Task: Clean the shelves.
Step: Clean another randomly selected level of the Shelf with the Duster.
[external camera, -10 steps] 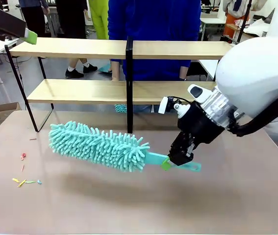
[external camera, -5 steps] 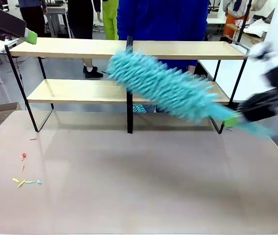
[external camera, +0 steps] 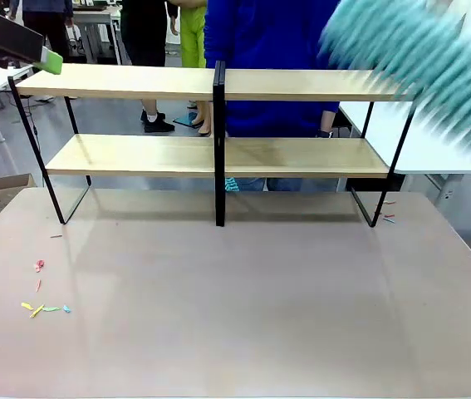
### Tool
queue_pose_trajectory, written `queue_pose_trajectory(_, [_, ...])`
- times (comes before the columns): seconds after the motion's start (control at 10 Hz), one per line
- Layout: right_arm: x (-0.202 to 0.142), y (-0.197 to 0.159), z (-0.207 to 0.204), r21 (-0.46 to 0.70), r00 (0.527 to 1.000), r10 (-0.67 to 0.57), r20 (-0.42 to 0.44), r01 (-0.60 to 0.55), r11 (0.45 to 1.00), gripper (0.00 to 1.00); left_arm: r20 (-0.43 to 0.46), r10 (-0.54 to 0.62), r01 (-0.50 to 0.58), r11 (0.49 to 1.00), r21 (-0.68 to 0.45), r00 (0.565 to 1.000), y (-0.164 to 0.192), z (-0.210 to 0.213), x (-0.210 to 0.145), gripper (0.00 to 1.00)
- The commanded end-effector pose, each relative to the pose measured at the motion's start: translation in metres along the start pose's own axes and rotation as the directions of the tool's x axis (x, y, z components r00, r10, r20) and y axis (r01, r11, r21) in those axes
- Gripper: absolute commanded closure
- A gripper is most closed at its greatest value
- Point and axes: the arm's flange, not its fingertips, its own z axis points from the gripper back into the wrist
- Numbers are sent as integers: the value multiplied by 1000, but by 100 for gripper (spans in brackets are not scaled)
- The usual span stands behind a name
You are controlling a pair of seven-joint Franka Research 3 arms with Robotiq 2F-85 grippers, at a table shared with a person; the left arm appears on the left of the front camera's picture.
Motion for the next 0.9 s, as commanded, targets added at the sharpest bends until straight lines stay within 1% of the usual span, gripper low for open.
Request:
queue_pose_trajectory(0.0, [2,-2,10,-231,935,172,311,-102,968,88,1,-2,2,1000,7,1000,1,1,0,0])
queue_pose_trajectory(0.1, [0,0,0,0,1000,0,0,0,1000,88,1,-2,2,1000,7,1000,1,1,0,0])
queue_pose_trajectory(0.3, [0,0,0,0,1000,0,0,0,1000,88,1,-2,2,1000,7,1000,1,1,0,0])
queue_pose_trajectory(0.4, [1,-10,13,-61,995,3,98,3,998,88,1,-2,2,1000,7,1000,1,1,0,0])
queue_pose_trajectory(0.5, [14,-26,6,-70,993,14,117,-6,998,88,1,-2,2,1000,7,1000,1,1,0,0])
queue_pose_trajectory(0.6, [32,-32,5,-38,990,69,125,-64,997,88,1,-2,2,1000,7,1000,1,1,0,0])
queue_pose_trajectory(0.7, [49,-36,4,-37,988,110,111,-106,994,88,1,-2,2,1000,7,1000,1,1,0,0])
queue_pose_trajectory(0.8, [69,-37,4,-27,984,163,72,-162,986,88,1,-2,2,1000,7,1000,1,1,0,0])
